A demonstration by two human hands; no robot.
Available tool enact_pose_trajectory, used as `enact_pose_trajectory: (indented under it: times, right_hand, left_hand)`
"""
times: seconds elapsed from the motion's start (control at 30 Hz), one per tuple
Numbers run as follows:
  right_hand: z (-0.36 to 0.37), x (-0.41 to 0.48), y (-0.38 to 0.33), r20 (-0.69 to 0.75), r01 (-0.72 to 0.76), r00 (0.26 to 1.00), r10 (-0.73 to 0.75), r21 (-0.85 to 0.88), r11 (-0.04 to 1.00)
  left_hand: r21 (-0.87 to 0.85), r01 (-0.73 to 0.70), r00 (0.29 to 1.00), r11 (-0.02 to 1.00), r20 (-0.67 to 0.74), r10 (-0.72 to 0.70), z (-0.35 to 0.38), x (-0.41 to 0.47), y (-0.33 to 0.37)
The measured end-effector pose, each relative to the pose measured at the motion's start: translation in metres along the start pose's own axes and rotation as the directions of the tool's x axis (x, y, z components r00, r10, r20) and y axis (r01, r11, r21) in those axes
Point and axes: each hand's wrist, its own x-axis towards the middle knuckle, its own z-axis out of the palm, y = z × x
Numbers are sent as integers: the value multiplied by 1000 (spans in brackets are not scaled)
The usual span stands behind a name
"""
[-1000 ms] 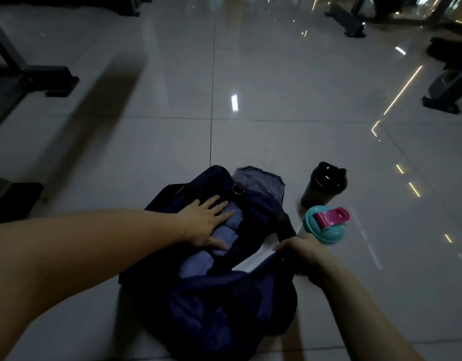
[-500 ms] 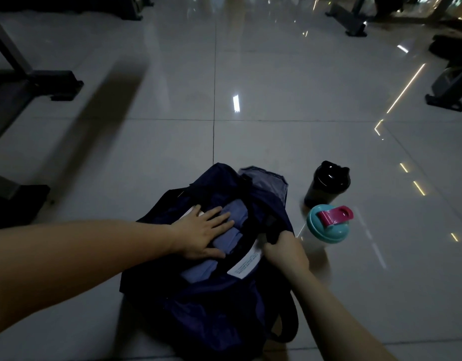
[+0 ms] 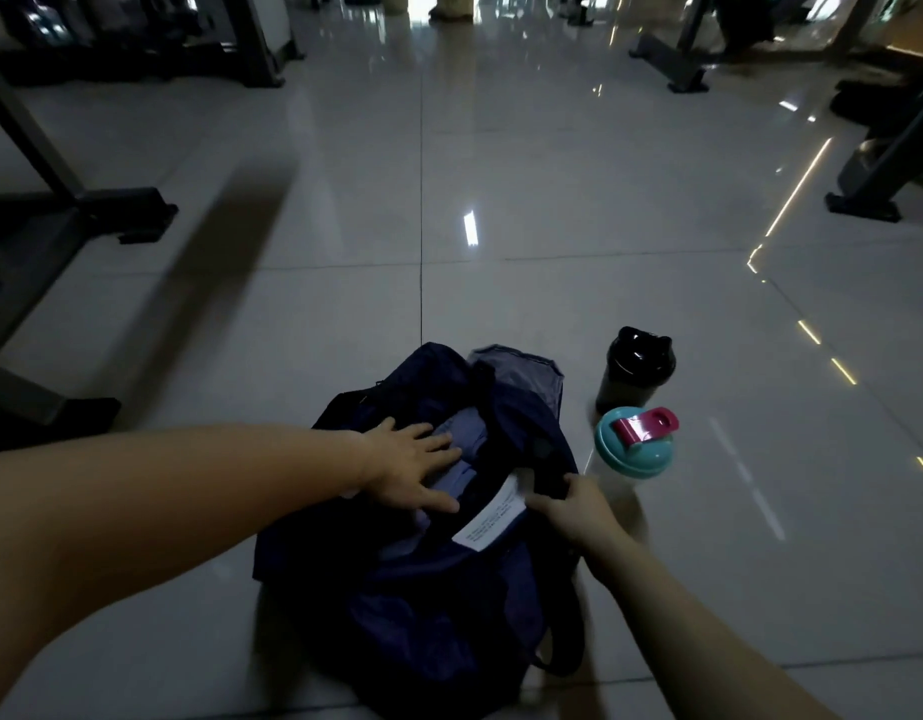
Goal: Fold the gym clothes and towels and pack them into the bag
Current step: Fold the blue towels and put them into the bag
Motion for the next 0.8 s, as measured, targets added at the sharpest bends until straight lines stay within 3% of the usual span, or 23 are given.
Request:
enact_pose_trajectory:
  times: [0.1,0.23,0.4,0.6,0.8]
  right_hand:
    - [1,-3,0,15,91,996,-90,-128,988]
    - [-21,-29,-15,5,208,977,-213,-257,944]
    - [-90,-74,-38,-73,289,941,-330,-330,899]
    - [-211,-152,-54,-281,173,927,-247,-263,949]
    - [-335,-205,-4,-445,-16,891,-93,-235,972]
  left_hand:
    - [-6,36,998,999,-52,-36,-28,-25,13]
    - [6,47,962,999,-269,-44,-71,-53,36]
    - [-219,-37,898,975,-435,-64,-152,-84,109]
    - [-521,-379,771,765,-635,-50,-237,-97,213]
    - [-587,-593,730,551,-680,62,-304,-76,318]
